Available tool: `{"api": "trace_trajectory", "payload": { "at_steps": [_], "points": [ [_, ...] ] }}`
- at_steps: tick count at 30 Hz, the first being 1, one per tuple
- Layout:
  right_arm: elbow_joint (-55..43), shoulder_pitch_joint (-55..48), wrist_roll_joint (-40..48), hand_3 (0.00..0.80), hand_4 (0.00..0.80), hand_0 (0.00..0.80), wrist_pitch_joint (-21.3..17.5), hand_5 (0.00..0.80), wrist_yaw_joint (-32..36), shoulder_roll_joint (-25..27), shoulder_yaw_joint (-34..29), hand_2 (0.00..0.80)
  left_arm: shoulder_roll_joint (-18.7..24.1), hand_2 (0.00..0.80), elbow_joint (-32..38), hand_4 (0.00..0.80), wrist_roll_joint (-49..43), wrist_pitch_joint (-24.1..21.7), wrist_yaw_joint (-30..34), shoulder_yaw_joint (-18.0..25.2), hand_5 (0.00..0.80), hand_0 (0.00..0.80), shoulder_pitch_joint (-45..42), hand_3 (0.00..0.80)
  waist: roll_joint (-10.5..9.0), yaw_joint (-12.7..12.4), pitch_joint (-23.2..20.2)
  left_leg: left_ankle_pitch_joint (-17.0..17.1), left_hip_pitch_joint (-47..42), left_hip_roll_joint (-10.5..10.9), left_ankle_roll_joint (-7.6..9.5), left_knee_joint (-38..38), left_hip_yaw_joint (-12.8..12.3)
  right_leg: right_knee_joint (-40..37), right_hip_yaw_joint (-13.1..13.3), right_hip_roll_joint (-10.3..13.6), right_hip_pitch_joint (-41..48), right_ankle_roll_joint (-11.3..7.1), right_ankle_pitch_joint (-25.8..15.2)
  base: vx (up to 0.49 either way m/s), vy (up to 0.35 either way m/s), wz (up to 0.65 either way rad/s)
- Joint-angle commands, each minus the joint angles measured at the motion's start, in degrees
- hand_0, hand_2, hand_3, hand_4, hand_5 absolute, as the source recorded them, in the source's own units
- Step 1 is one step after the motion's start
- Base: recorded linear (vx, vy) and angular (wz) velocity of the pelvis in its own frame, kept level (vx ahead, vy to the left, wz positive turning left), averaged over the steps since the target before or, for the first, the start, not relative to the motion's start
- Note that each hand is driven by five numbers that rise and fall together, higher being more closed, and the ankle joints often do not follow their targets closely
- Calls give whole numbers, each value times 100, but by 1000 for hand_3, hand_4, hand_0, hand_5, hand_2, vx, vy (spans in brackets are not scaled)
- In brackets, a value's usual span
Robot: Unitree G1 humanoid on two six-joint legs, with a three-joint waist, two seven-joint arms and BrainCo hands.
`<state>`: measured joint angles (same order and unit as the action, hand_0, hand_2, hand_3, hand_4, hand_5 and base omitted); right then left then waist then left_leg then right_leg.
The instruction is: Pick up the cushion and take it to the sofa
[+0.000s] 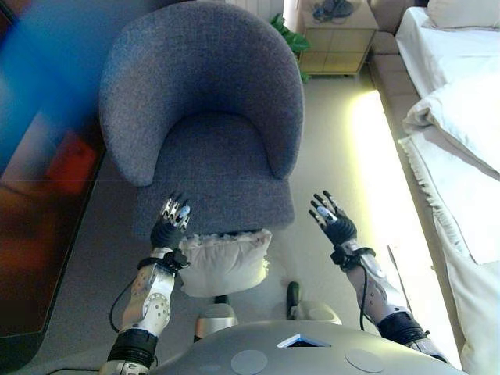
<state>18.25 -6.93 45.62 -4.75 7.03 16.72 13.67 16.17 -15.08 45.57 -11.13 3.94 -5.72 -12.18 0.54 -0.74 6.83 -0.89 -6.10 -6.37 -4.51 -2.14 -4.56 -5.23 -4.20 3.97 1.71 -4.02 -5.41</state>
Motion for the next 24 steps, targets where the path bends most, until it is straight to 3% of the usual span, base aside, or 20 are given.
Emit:
{"api": "trace_trajectory", "payload": {
  "at_steps": [1,4,8,14,20,22,24],
  "points": [
    [-222,340,-234,0,0,0,-248,0,15,8,-189,0,122,0,34,0,-280,-235,-27,103,0,0,338,0,-284,76,-7,210,1074,136,-57,1609,130,453,7,-113,118,178,376,-31,-32,11],
    [-27,415,-536,0,0,0,-398,0,-118,38,-132,0,90,0,-133,0,-361,-205,-286,43,0,0,485,0,-248,88,79,298,1227,137,-51,1768,119,527,-25,-103,98,203,378,13,29,8],
    [59,351,-984,0,0,0,-322,0,-216,170,-135,0,89,0,-374,0,-572,-193,-708,30,0,0,573,0,-189,160,83,325,1285,202,-43,1829,83,602,-32,-53,71,197,442,118,133,-4],
    [209,448,-1043,0,0,0,-363,0,-338,200,-80,0,190,0,-411,0,-993,-233,-804,-217,0,0,748,0,-63,242,171,193,997,84,-43,941,-140,752,-248,313,-227,-50,417,28,151,10],
    [62,375,-1000,0,0,0,-517,0,-438,58,-65,0,369,0,-414,0,-862,-279,-805,-210,0,0,836,0,-24,298,371,100,1023,-46,0,1095,-284,1422,-256,399,-470,-106,693,-16,-13,17],
    [11,333,-935,0,0,0,-462,0,-469,71,-59,0,370,0,-415,0,-795,-311,-805,-209,0,0,809,0,-86,279,429,66,1215,-86,-63,1520,-207,1448,-246,397,-417,-37,738,-33,-86,33],
    [73,361,-917,0,0,0,-428,0,-416,146,-34,0,334,0,-337,0,-693,-378,-808,-211,0,0,691,0,-155,207,527,226,1547,-178,-154,2252,154,1476,-161,382,-369,82,775,-42,-15,47]
  ]
}}
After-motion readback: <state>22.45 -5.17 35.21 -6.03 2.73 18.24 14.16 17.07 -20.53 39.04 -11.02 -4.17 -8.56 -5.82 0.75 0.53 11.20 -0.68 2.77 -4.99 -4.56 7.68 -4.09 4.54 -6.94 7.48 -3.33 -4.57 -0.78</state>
